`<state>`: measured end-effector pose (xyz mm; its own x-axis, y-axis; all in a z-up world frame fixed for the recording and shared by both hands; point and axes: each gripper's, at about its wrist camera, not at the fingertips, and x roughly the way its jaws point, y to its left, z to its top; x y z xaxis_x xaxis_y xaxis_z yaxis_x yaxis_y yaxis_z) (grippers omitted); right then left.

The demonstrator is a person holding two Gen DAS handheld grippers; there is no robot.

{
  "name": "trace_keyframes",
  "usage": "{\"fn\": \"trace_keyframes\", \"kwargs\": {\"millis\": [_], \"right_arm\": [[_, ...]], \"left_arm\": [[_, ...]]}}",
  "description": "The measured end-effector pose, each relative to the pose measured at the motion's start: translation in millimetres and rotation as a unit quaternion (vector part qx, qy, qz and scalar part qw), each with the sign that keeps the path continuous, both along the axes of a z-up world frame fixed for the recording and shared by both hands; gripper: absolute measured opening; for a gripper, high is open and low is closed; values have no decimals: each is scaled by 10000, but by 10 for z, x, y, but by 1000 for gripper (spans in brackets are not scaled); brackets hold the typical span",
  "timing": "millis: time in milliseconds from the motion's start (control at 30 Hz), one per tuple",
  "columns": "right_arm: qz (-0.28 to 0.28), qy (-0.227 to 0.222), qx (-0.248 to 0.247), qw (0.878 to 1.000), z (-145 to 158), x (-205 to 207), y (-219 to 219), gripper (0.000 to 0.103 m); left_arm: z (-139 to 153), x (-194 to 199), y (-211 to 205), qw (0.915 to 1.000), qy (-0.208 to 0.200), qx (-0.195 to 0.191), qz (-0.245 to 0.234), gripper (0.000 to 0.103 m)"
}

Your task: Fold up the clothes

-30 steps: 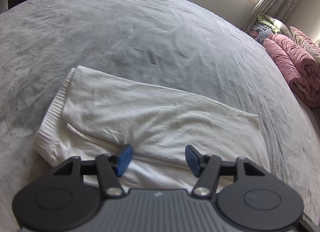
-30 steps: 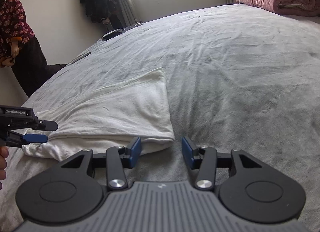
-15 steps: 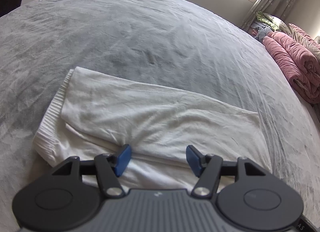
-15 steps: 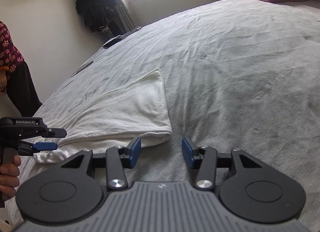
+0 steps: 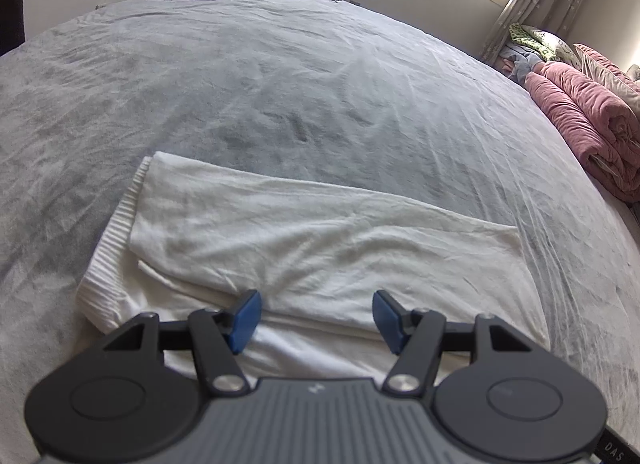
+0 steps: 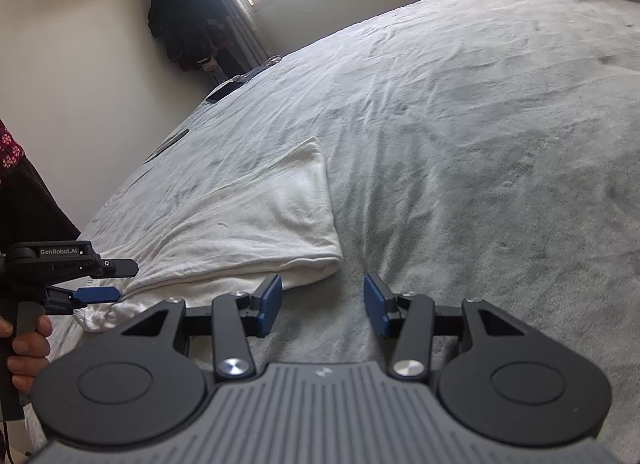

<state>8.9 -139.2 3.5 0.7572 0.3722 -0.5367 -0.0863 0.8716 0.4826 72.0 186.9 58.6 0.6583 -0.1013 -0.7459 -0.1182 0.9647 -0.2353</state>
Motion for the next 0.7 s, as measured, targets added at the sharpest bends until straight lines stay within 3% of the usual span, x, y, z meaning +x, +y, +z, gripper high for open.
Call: {"fn": "trace_keyframes", "kwargs": {"millis": [467, 700], "right_arm": [[-88, 12, 242, 9997, 8, -45, -63, 50], [-193, 27, 616, 9979, -8, -47, -121, 56]], "left_arm": [[-70, 18, -100, 9997, 62, 189, -131, 65], [-70, 9, -95, 9997, 34, 234, -109, 65]]}}
